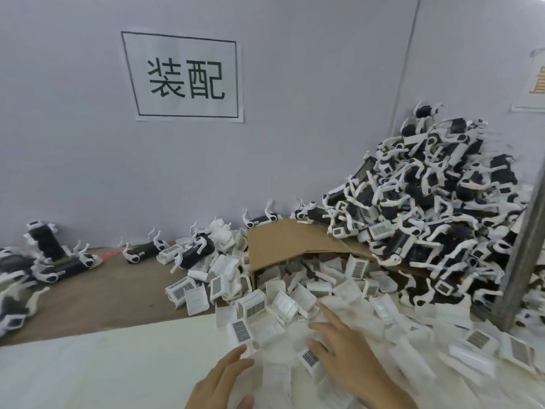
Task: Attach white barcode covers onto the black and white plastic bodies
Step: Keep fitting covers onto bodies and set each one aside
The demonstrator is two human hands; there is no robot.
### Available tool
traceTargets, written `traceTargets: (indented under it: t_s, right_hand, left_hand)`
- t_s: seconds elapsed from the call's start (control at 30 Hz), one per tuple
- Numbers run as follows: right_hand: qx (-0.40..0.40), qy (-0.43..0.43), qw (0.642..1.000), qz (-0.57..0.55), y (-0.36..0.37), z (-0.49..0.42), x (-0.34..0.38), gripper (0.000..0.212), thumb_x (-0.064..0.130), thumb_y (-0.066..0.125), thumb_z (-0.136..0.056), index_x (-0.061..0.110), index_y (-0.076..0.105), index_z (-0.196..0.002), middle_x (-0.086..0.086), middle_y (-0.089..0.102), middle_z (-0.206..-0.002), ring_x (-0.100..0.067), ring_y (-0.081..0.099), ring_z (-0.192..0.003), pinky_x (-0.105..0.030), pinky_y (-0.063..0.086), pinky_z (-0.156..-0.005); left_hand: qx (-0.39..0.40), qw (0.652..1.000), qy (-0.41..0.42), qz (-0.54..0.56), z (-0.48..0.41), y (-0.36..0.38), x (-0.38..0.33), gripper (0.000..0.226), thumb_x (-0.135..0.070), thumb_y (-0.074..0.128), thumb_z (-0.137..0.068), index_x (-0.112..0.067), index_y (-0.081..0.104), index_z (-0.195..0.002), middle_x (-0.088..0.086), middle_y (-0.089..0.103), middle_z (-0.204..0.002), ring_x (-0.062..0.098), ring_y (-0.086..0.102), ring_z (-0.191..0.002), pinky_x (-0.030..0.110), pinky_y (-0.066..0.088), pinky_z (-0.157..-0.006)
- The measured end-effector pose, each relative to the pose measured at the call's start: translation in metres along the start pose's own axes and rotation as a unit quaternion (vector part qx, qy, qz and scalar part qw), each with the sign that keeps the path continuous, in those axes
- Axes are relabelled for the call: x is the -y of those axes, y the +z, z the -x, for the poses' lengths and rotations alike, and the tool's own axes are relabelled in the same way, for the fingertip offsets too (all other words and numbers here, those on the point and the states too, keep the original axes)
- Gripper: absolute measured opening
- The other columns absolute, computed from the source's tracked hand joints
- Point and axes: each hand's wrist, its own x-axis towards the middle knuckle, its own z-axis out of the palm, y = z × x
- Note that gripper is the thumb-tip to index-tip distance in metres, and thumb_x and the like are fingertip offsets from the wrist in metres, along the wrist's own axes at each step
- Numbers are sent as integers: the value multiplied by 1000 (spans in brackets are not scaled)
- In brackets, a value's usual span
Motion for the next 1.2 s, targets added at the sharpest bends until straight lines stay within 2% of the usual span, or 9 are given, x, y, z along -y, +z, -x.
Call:
traceTargets:
  t_s: [0.07, 0.17, 0.3, 0.63, 0.8, 0.9, 0.97, 1.07, 1.2]
  right_hand:
    - [-5, -9, 1000, 13, 2, -1, 0, 37, 51, 38, -103, 42, 48, -138, 31, 35, -145, 1, 49, -121, -27, 35, -101]
    - [-13, -17, 999, 31, 2, -3, -3, 25, 48, 39, -104, 41, 52, -124, 29, 52, -120, 3, 48, -113, -23, 38, -94]
    - [-35, -23, 999, 27, 2, -2, -4, 9, 41, 46, -102, 36, 50, -96, 25, 55, -90, -1, 54, -93, -24, 43, -83]
    - [-76, -61, 993, -74, 3, -1, -1, 28, 23, 57, -99, 48, 47, -93, 24, 57, -95, 19, 53, -97, -11, 45, -74]
    - [-41, -139, 989, -15, 10, -10, 8, 20, 27, 53, -101, 41, 54, -116, 27, 40, -110, 7, 59, -93, -12, 49, -73]
    - [-69, -165, 983, 42, 11, -18, 7, 45, 17, 99, -49, 33, 73, -82, 14, 58, -78, 2, 56, -53, -6, 43, -50]
    - [-112, -193, 970, 100, 10, -23, 9, 38, 29, 100, -41, 34, 74, -68, 13, 53, -60, 3, 50, -44, -5, 41, -50]
    - [-144, -227, 956, 121, 8, -25, 7, 28, 41, 66, -83, 34, 70, -56, 9, 47, -51, -1, 46, -40, -11, 42, -44]
    - [-172, -258, 948, 66, 16, -22, 6, 35, 43, 54, -84, 28, 65, -54, 4, 46, -54, -3, 48, -43, -14, 42, -43]
  left_hand:
    - [1, 998, -56, -3, 2, -4, -2, 56, -63, 37, -71, -59, 24, -125, -26, 25, -159, -12, 49, -120, 12, 45, -95]
    - [-32, 987, -142, 68, 5, -8, 3, 25, -56, 49, -80, -56, 54, -104, -23, 39, -145, -4, 48, -129, 5, 32, -97]
    - [-70, 988, -139, -5, -4, -17, 17, 28, -31, 56, -97, -43, 46, -120, -21, 40, -145, 3, 43, -132, 29, 36, -105]
    - [-70, 941, -315, -102, -113, -44, 92, 39, -31, 57, -98, -20, 46, -134, -6, 60, -117, 26, 60, -107, 42, 42, -98]
    - [-165, 887, -408, 144, -188, -56, 108, 36, -36, 56, -100, -5, 58, -118, 7, 70, -96, 21, 63, -77, 35, 54, -70]
    - [-150, 814, -469, 306, -218, -50, 108, 33, -42, 46, -105, -11, 43, -117, 17, 66, -97, 25, 66, -67, 31, 57, -48]
    - [-150, 770, -494, 376, -227, -41, 111, 35, -43, 40, -106, -10, 42, -117, 19, 65, -90, 27, 64, -66, 27, 54, -39]
    - [-162, 709, -476, 494, -233, -31, 116, 33, -30, 40, -109, 0, 51, -116, 19, 63, -90, 27, 62, -74, 28, 58, -49]
    - [-200, 702, -407, 549, -232, -28, 103, 13, -7, 40, -107, 0, 50, -113, 16, 62, -93, 25, 67, -79, 34, 58, -74]
